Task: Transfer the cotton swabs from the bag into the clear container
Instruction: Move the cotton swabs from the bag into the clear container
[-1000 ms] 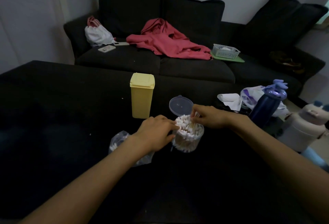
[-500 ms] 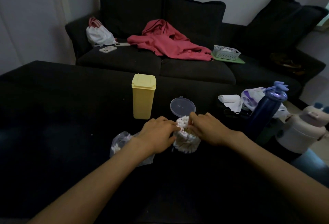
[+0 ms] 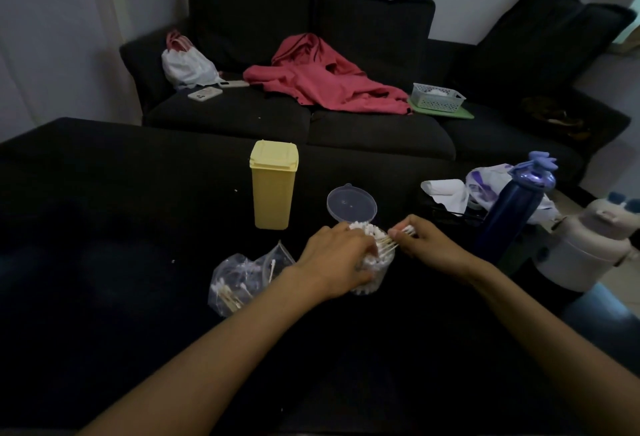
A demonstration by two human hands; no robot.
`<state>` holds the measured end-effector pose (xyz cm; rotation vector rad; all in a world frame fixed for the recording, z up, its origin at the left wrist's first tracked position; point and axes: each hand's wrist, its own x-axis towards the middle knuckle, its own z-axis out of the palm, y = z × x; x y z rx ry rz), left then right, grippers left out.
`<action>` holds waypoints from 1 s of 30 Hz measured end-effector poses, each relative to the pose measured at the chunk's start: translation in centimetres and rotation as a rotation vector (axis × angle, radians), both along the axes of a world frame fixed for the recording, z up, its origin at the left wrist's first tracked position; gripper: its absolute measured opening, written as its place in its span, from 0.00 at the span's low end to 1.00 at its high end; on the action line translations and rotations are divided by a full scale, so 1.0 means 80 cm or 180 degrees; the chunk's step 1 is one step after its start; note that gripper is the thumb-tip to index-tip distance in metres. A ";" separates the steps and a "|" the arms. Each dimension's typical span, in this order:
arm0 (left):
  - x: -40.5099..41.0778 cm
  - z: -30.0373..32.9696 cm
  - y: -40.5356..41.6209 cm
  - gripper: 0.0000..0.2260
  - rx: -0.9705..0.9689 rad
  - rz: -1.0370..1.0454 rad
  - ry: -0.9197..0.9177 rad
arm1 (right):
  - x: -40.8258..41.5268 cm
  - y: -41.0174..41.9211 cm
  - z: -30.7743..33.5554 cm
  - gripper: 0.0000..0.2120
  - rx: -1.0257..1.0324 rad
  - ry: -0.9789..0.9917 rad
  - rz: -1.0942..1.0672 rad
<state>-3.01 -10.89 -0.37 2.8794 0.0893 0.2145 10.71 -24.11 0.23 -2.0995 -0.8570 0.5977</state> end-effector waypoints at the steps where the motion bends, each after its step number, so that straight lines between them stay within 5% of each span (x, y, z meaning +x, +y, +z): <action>1: 0.002 -0.001 -0.001 0.16 0.0160 0.0032 0.0032 | -0.002 -0.001 -0.005 0.05 0.0076 0.0035 -0.0045; 10: -0.015 -0.007 0.014 0.14 0.0457 0.0129 -0.0179 | -0.026 0.015 -0.007 0.02 0.0421 -0.1056 0.0560; 23: -0.029 -0.013 0.041 0.13 0.0279 0.0067 -0.0458 | -0.029 0.035 -0.004 0.04 -0.1108 -0.2486 0.1678; 27: -0.035 -0.013 0.051 0.13 0.0044 0.0189 -0.0523 | -0.026 0.044 -0.002 0.04 -0.1455 -0.2132 0.1647; 30: -0.040 -0.015 0.057 0.16 -0.0110 0.0313 -0.0615 | -0.021 0.044 0.011 0.16 -0.1257 -0.1158 0.1424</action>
